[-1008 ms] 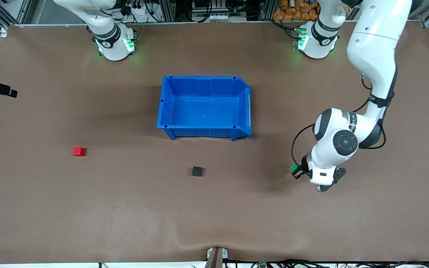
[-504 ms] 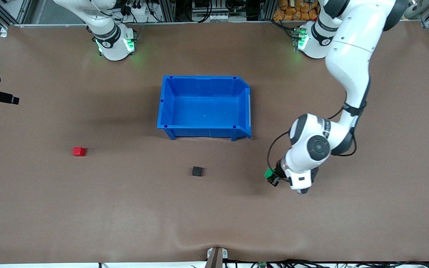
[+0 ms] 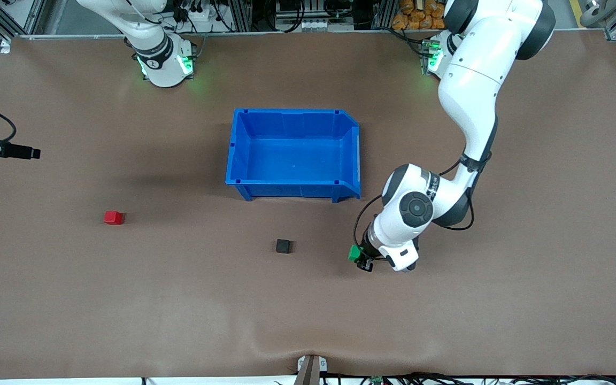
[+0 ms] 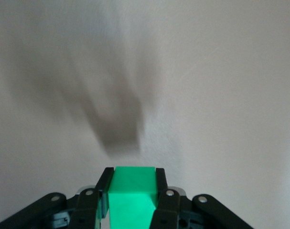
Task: Attach green and red cubes to black cube
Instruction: 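Carry the green cube with the left gripper to the black cube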
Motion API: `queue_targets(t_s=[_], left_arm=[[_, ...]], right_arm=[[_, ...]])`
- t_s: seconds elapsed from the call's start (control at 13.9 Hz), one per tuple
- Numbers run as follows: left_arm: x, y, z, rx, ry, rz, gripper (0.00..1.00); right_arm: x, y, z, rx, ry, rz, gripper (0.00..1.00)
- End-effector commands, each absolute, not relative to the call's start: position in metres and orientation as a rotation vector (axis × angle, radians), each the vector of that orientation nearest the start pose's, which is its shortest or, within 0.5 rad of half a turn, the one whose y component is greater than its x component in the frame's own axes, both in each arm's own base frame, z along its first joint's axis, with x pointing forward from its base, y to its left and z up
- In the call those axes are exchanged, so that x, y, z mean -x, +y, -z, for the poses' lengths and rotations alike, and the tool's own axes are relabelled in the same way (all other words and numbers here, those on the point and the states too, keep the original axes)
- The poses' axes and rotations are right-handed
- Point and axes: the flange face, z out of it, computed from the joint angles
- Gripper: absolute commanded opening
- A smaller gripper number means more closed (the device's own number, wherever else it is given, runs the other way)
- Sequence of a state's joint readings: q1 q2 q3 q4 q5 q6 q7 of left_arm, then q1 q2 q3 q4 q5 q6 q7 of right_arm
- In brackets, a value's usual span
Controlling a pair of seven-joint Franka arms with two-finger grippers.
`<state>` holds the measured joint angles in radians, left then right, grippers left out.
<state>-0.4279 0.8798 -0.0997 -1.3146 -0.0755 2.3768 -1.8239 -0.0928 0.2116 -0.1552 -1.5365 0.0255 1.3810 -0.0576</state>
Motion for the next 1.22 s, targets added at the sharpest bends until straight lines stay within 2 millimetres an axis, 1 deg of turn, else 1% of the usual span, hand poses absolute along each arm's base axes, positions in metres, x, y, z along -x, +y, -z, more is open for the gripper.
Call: queue_targets(t_s=[0.0, 0.07, 0.29, 0.36, 0.43, 0.5, 0.65, 0.72, 0.79, 0.94, 1.08, 1.15], left_arm=[[-0.668, -0.392, -0.228, 2.505, -2.308, -0.106, 0.00], [-0.665, -0.400, -0.225, 2.479, -2.339, -0.122, 0.00], [-0.675, -0.407, -0.230, 2.346, -2.547, -0.155, 0.00], [-0.670, -0.417, -0.230, 2.358, -2.558, -0.155, 0.00], [-0.666, -0.425, -0.222, 2.356, -2.575, -0.161, 0.00], [-0.663, -0.431, -0.218, 2.356, -2.594, -0.162, 0.00], [-0.659, -0.438, -0.211, 2.339, -2.619, -0.159, 0.00], [-0.654, -0.445, -0.211, 2.350, -2.607, -0.157, 0.00], [-0.649, -0.452, -0.210, 2.355, -2.599, -0.154, 0.00], [-0.645, -0.460, -0.210, 2.363, -2.594, -0.159, 0.00], [-0.638, -0.475, -0.204, 2.347, -2.617, -0.162, 0.00], [-0.638, -0.479, -0.202, 2.341, -2.630, -0.139, 0.00]], right_arm=[[-0.576, -0.138, -0.499, 3.014, 0.317, -0.565, 1.00], [-0.580, -0.141, -0.491, 3.016, 0.324, -0.561, 1.00], [-0.586, -0.146, -0.476, 3.013, 0.337, -0.564, 1.00], [-0.591, -0.151, -0.462, 3.013, 0.345, -0.569, 1.00], [-0.596, -0.155, -0.450, 3.014, 0.346, -0.565, 1.00], [-0.599, -0.154, -0.438, 3.011, 0.344, -0.586, 1.00], [-0.605, -0.150, -0.406, 3.000, 0.331, -0.661, 1.00], [-0.609, -0.148, -0.393, 2.998, 0.326, -0.678, 1.00], [-0.612, -0.149, -0.384, 3.004, 0.327, -0.668, 1.00], [-0.614, -0.152, -0.374, 3.004, 0.327, -0.673, 1.00], [-0.615, -0.151, -0.374, 3.004, 0.325, -0.671, 1.00], [-0.615, -0.150, -0.374, 3.005, 0.323, -0.668, 1.00]])
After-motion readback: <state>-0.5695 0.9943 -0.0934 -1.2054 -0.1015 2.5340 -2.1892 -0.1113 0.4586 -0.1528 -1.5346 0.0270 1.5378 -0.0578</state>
